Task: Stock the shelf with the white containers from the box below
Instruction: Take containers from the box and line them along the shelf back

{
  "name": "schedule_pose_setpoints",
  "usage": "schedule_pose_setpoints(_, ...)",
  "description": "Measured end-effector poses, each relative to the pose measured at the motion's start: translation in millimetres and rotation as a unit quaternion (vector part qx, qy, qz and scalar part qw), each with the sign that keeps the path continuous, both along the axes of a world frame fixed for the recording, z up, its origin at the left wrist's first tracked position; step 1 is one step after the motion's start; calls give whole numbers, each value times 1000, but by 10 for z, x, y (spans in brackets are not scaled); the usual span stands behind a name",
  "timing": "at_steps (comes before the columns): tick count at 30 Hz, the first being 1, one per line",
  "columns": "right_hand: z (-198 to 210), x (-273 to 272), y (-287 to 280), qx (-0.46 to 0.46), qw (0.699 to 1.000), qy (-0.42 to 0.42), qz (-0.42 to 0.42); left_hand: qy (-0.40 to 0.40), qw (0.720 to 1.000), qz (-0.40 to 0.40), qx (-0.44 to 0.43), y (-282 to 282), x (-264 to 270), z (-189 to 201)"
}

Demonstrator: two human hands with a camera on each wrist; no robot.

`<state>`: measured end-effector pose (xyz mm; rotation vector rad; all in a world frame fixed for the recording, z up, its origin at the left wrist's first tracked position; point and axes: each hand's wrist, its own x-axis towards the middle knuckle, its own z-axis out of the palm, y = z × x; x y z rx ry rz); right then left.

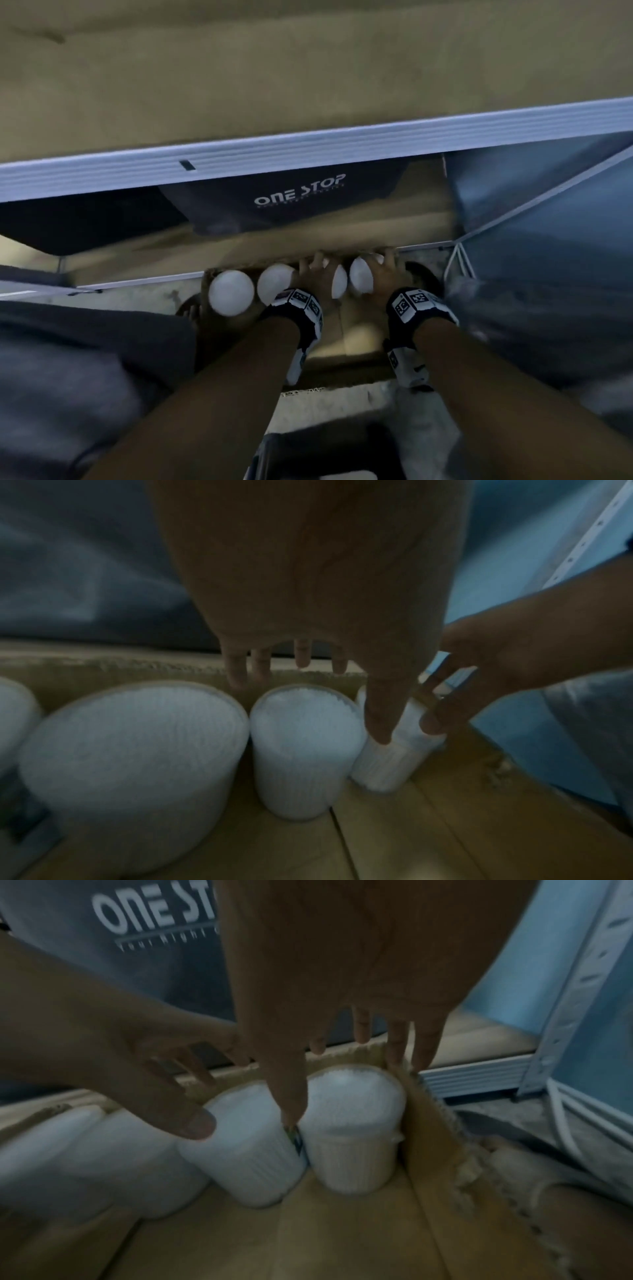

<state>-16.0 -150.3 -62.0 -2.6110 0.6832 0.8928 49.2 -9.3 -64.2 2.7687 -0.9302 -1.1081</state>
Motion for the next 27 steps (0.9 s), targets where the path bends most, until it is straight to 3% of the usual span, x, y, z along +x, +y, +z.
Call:
schedule_pose_setpoints(7, -216, 22, 9, -42, 997, 15, 59, -45, 998, -40, 15, -33, -24, -195)
schedule_pose_setpoints(15, -138, -25, 61, -55, 998, -11, 21, -15, 999, -29, -4, -40, 28, -128)
schedule_pose_setpoints(21, 185, -95, 116, -29, 999, -10, -29, -14, 999, 4, -44, 46, -18, 157)
schedule_pose_setpoints(27, 844, -134, 214, -16, 997, -58, -51, 34, 997, 33, -62, 194, 11, 815)
